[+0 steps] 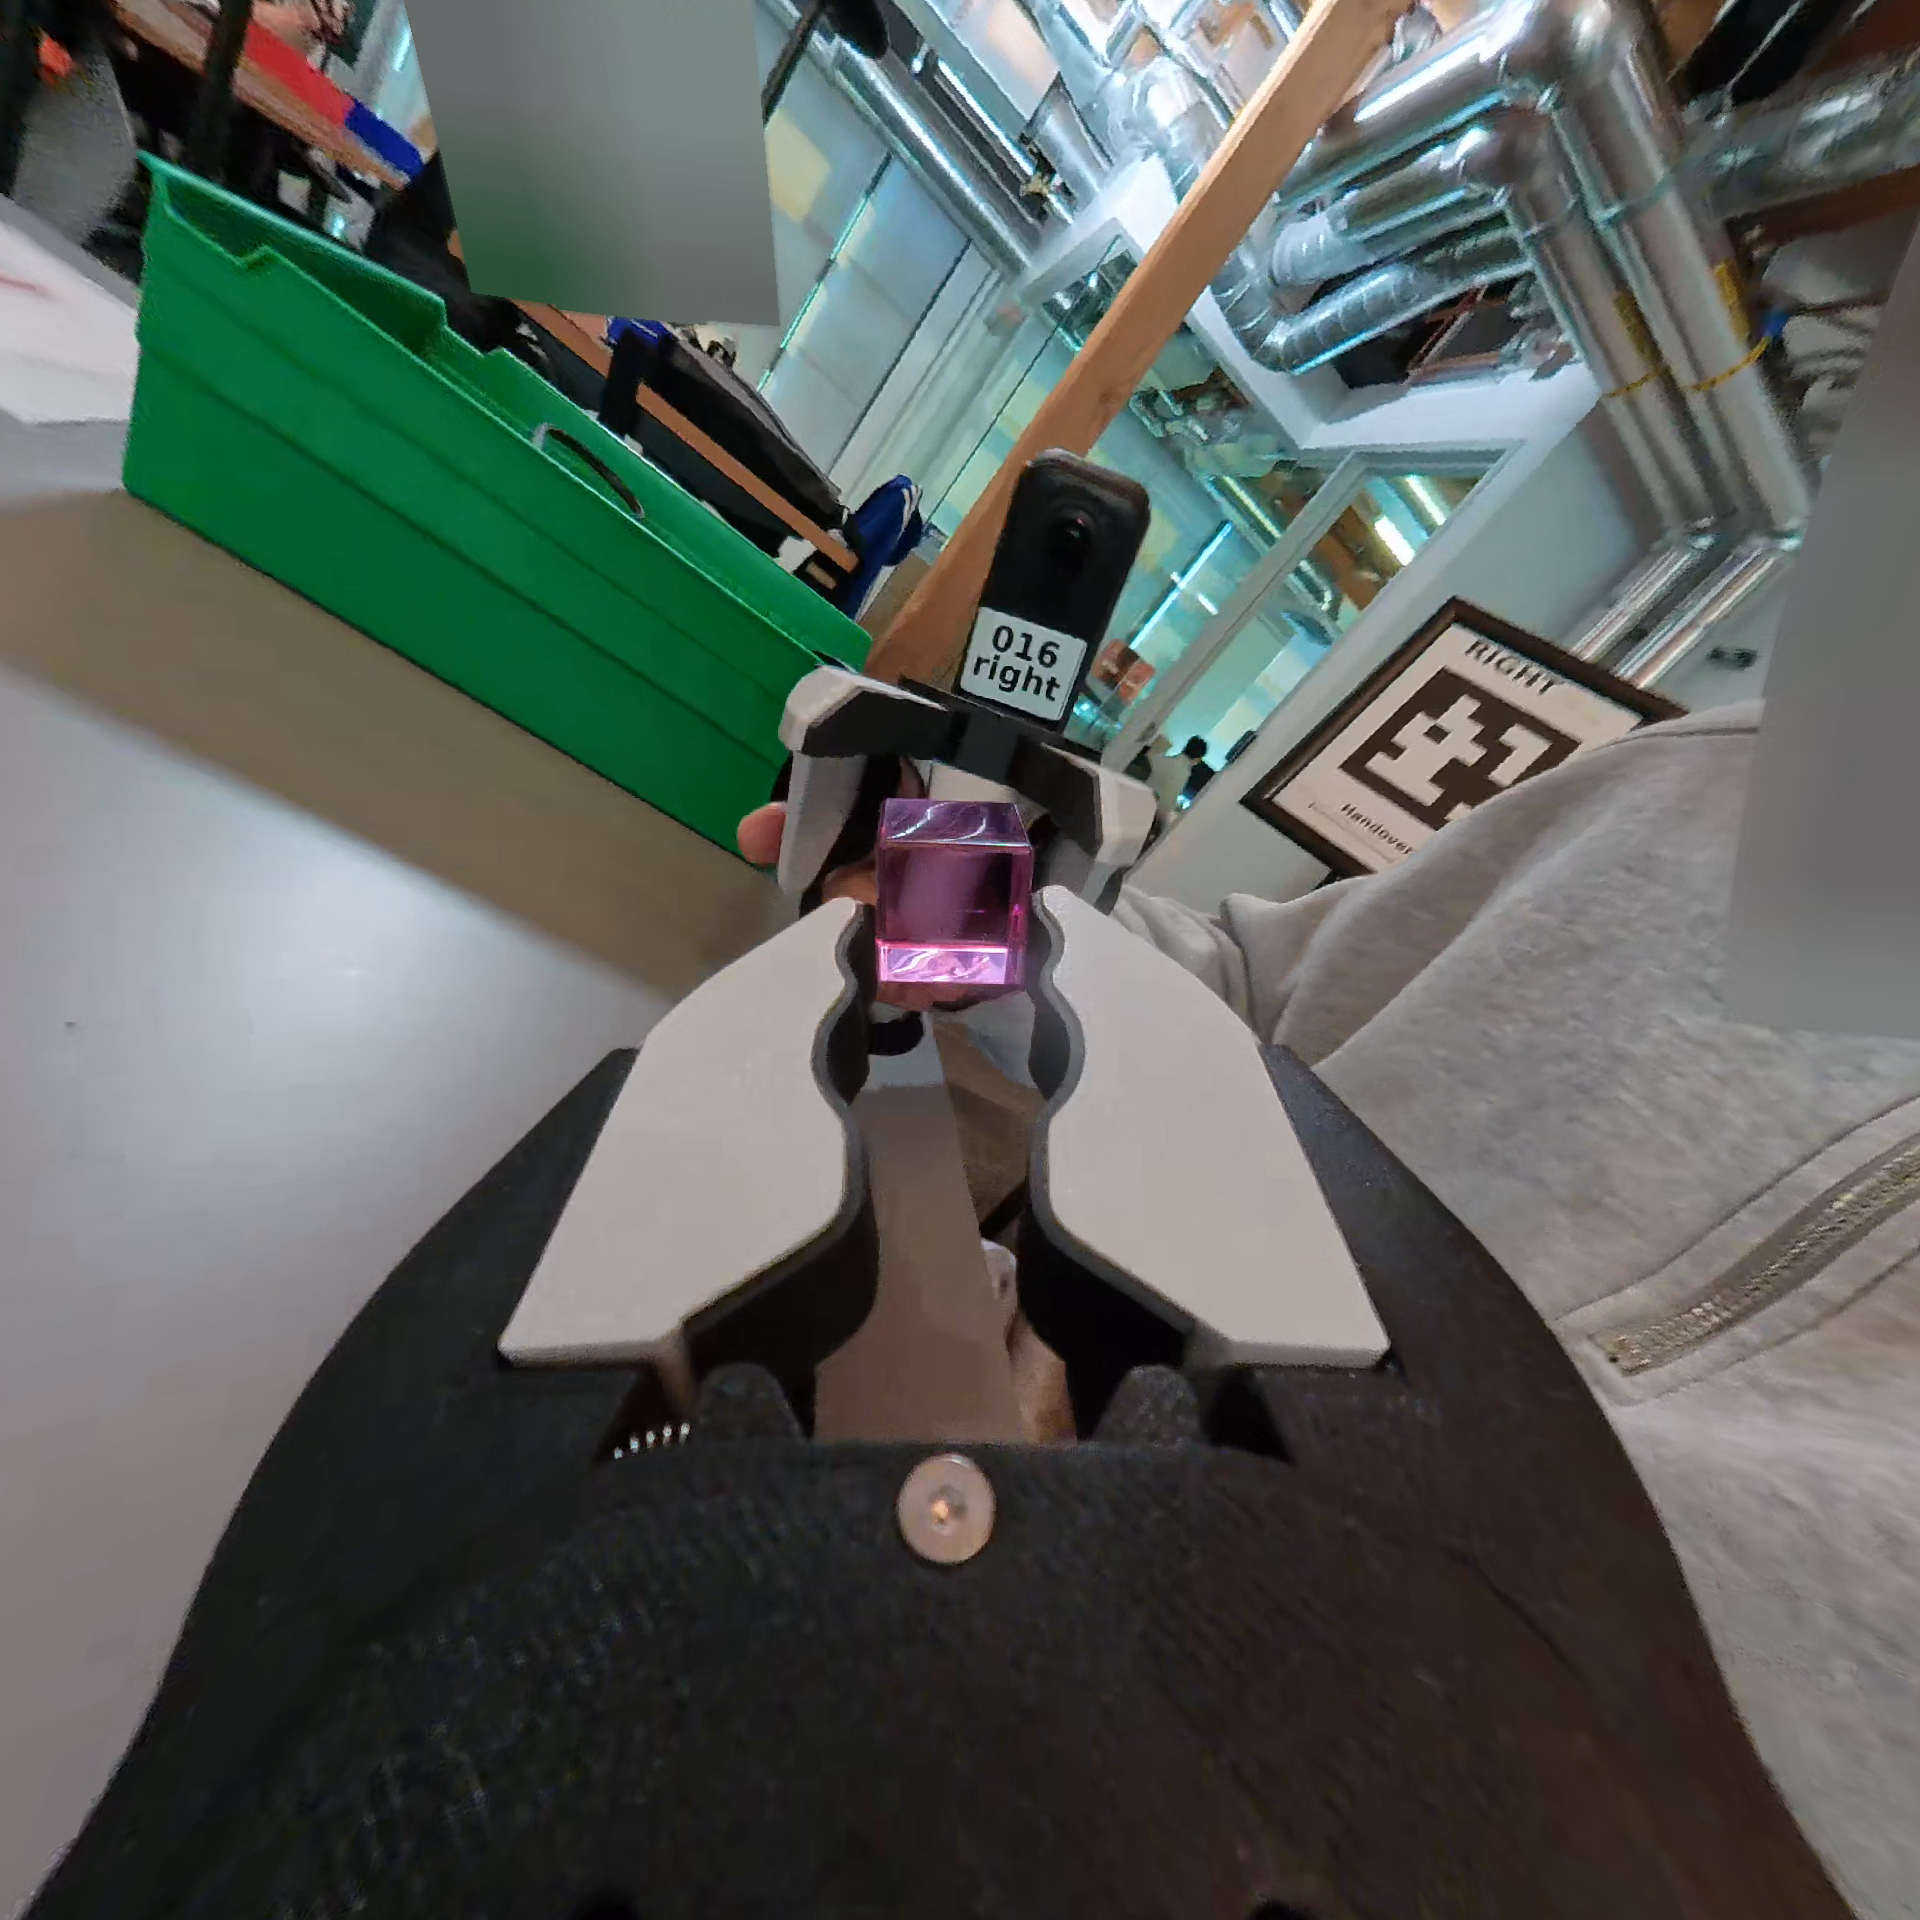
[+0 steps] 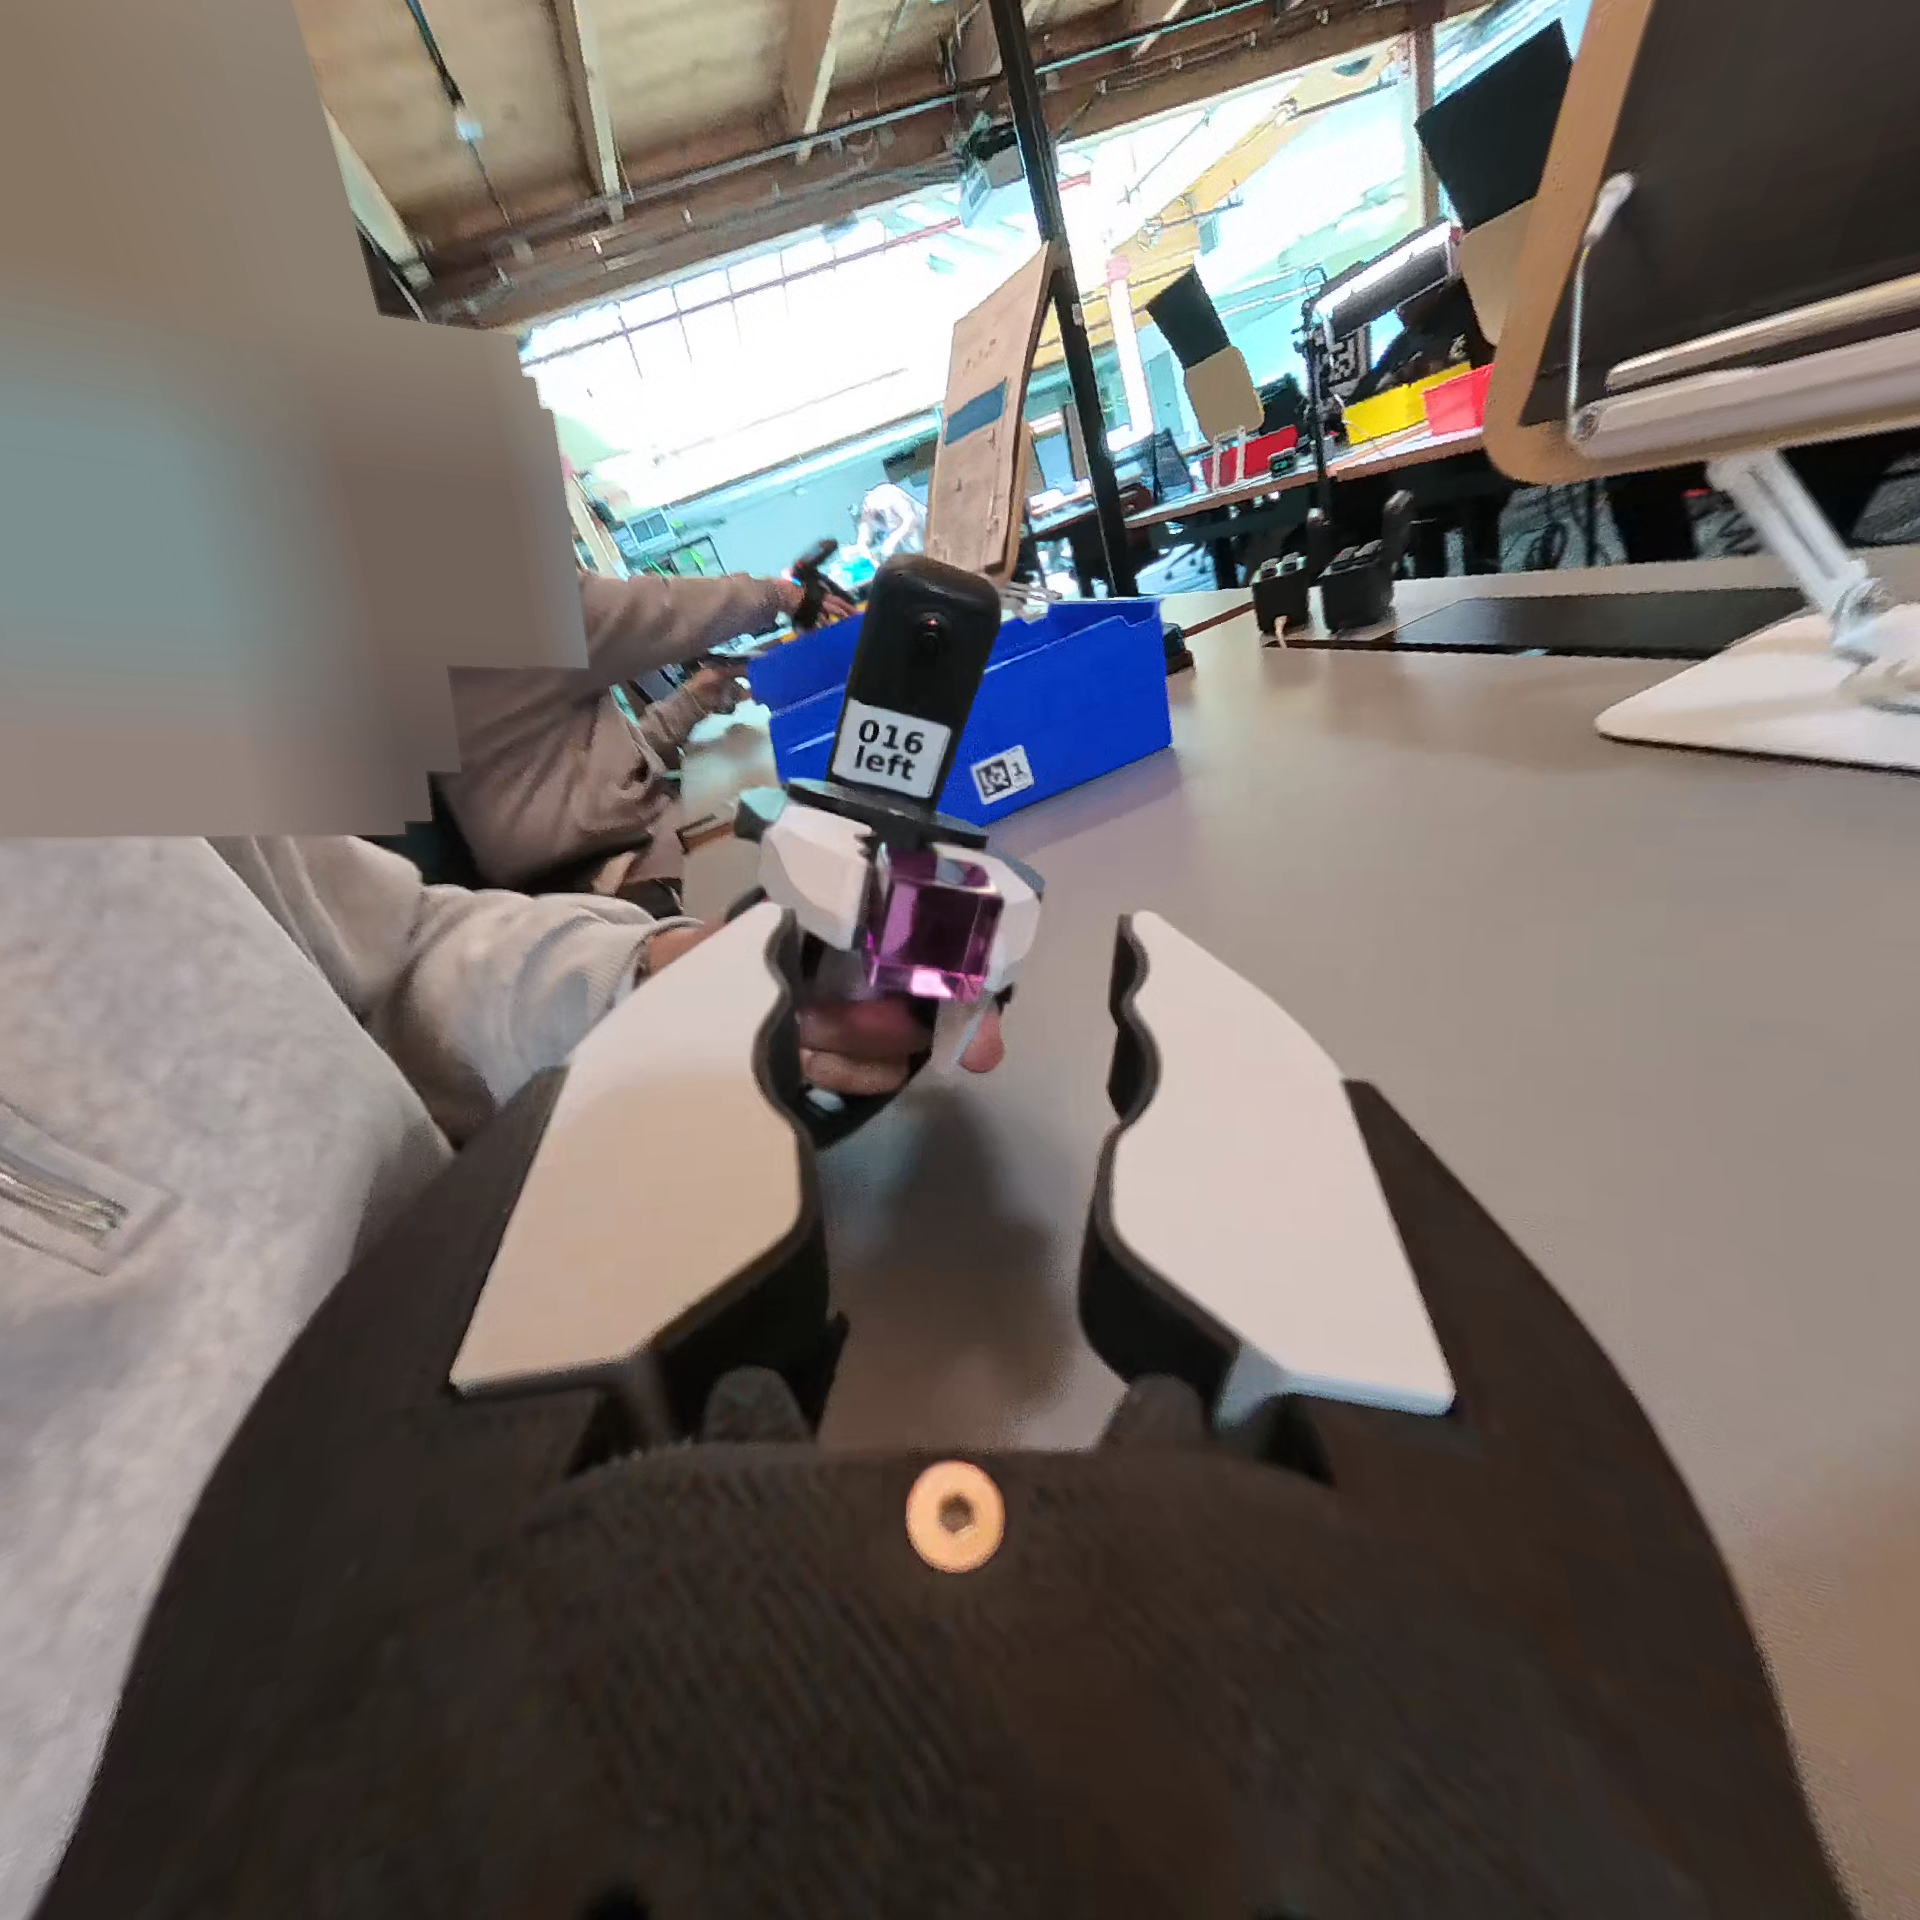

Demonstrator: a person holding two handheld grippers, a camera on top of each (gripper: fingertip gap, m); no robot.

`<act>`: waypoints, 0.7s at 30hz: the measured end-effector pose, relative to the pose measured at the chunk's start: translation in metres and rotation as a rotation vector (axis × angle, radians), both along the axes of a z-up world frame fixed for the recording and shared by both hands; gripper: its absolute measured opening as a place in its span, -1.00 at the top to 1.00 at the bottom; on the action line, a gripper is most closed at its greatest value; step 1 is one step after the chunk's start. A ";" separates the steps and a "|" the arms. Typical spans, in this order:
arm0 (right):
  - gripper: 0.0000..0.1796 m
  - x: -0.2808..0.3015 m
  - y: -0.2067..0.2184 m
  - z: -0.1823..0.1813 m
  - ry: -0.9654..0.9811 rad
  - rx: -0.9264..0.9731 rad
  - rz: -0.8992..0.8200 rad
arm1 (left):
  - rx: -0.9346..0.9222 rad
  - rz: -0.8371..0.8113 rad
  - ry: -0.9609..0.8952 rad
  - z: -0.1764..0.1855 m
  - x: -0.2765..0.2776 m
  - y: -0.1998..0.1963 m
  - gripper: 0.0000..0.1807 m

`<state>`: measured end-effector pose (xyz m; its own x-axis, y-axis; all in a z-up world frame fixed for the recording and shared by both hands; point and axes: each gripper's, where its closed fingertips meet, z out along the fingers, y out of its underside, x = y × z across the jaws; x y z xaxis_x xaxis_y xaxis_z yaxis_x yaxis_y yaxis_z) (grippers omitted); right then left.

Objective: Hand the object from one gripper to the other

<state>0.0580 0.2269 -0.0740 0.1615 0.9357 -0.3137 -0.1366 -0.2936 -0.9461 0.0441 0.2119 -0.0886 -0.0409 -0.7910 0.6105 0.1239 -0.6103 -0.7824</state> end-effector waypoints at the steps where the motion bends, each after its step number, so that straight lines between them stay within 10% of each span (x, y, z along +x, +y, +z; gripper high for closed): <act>1: 0.37 0.001 0.000 0.001 0.017 -0.029 0.009 | 0.020 0.001 0.015 -0.001 0.001 -0.001 0.70; 21: 0.71 -0.014 -0.018 -0.006 0.013 -0.122 0.136 | 0.115 -0.023 0.050 -0.002 0.015 -0.016 0.71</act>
<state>0.0442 0.2090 -0.0804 0.0315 0.9035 -0.4274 -0.1000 -0.4227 -0.9008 0.0586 0.1960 -0.0910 -0.0313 -0.8549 0.5178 0.0698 -0.5186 -0.8521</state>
